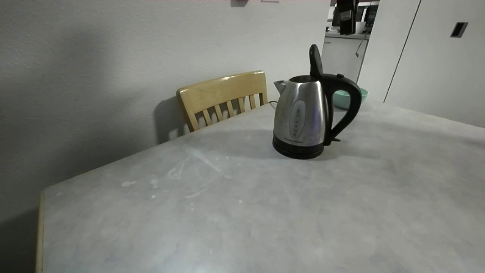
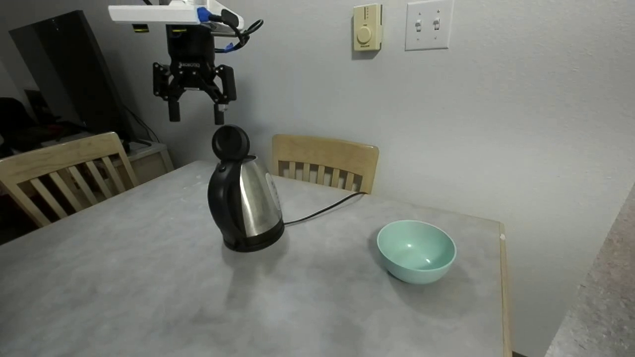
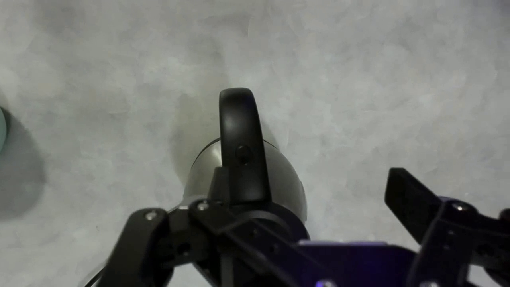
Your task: Press the button on the handle of the kettle to open the lid
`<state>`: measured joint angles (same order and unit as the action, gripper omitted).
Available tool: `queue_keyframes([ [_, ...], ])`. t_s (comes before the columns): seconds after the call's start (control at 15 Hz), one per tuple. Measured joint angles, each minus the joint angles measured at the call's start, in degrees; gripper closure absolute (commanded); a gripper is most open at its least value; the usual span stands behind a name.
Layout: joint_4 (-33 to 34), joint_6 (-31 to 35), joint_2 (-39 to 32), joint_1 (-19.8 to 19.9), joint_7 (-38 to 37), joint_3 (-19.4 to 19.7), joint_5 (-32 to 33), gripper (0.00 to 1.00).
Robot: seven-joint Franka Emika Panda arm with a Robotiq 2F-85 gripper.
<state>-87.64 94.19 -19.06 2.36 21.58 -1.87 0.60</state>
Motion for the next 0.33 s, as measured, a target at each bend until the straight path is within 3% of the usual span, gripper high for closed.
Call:
queue_keyframes([
  [0.33,-0.1,-0.3,0.0,0.0,0.0,-0.1,-1.2,0.0],
])
